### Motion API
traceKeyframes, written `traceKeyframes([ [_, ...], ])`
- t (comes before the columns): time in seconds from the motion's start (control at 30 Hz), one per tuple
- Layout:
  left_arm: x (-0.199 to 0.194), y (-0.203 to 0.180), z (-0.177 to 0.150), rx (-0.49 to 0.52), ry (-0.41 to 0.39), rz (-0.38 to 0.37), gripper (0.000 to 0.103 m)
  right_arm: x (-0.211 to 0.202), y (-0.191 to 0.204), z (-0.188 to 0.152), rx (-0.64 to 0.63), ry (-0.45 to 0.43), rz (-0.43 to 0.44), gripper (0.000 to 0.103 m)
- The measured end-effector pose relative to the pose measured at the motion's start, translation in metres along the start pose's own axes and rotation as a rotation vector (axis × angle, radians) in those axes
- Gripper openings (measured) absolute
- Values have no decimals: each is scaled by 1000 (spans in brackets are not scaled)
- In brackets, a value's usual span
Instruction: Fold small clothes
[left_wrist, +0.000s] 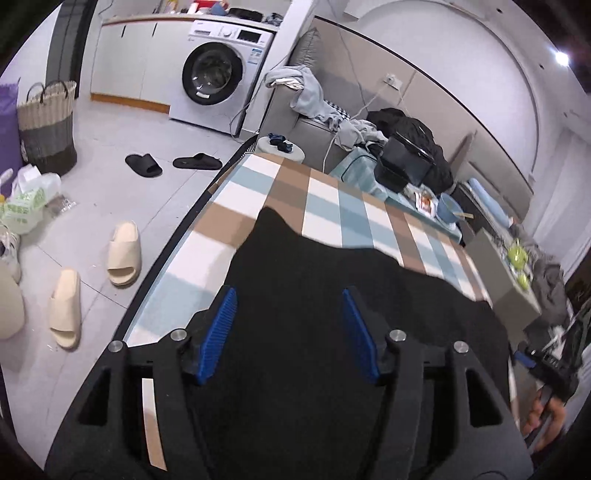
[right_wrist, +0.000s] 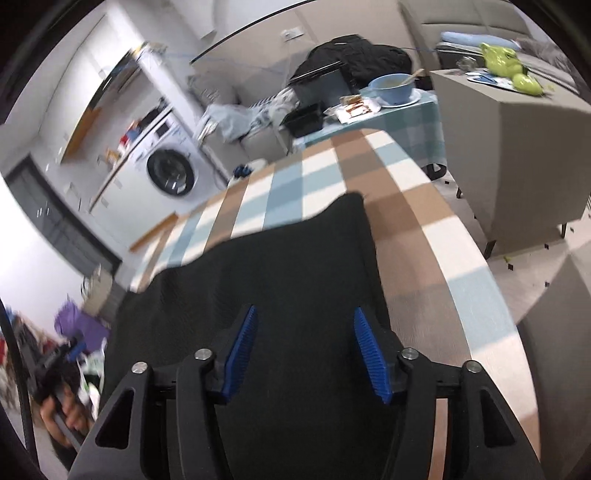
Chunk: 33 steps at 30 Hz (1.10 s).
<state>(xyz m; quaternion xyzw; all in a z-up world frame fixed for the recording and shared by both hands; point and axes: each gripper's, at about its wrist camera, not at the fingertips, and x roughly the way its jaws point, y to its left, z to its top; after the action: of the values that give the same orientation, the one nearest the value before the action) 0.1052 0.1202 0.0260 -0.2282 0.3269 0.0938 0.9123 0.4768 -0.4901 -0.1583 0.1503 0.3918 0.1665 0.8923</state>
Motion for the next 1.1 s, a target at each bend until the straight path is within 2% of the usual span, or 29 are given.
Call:
traceKeyframes([
  [0.13,-21,-15,-36,77,19,1,58,-15,15,-28,-85,3,-15,73],
  [0.2,-28,-25,-53,110,27,-6,59,-20,24,-40,-111,0,-2,74],
  [0.27,-33,-38,-72,162,48,-31,62,-19,32,-49,-131,12,9,79],
  [0.53,-31,-78,-121,234,116,-70,65,-3,74,-83,-259,78,15,81],
  [0.7,-24,-99,-142,299,148,-63,65,12,86,-98,-280,132,15,81],
  [1.0,-17,-110,-169,389,177,-11,65,23,104,-119,-361,133,-64,85],
  [1.1,-21,-113,-171,410,187,-4,65,20,111,-124,-389,124,-60,85],
])
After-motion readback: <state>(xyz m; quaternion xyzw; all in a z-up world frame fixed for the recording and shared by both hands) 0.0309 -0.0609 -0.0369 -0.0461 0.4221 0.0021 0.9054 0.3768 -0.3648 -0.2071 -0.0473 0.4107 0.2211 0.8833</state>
